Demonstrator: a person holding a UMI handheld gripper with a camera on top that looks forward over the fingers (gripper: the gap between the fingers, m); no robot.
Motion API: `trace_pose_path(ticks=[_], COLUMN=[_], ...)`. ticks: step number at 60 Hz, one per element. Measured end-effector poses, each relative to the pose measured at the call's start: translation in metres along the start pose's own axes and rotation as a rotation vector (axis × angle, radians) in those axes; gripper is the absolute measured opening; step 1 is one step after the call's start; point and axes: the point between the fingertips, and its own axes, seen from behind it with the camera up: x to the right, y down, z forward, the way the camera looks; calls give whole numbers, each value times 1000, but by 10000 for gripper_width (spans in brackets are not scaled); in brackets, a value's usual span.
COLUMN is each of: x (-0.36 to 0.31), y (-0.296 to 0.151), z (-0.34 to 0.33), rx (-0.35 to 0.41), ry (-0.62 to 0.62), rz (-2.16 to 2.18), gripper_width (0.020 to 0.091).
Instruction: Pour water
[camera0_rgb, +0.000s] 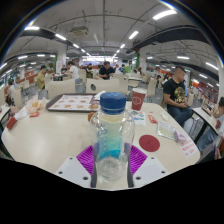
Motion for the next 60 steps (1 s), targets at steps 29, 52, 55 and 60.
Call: trace_pose_path(ticks=[29, 52, 55, 60], x=[-165, -140, -137, -133], y=[-163, -204, -198, -187], z=[-13, 55, 62, 72], rx=[64, -125, -151, -192], ry=[-517, -724, -734, -733], rz=[599, 1671, 1765, 1876], gripper_width=[408, 405, 404, 405])
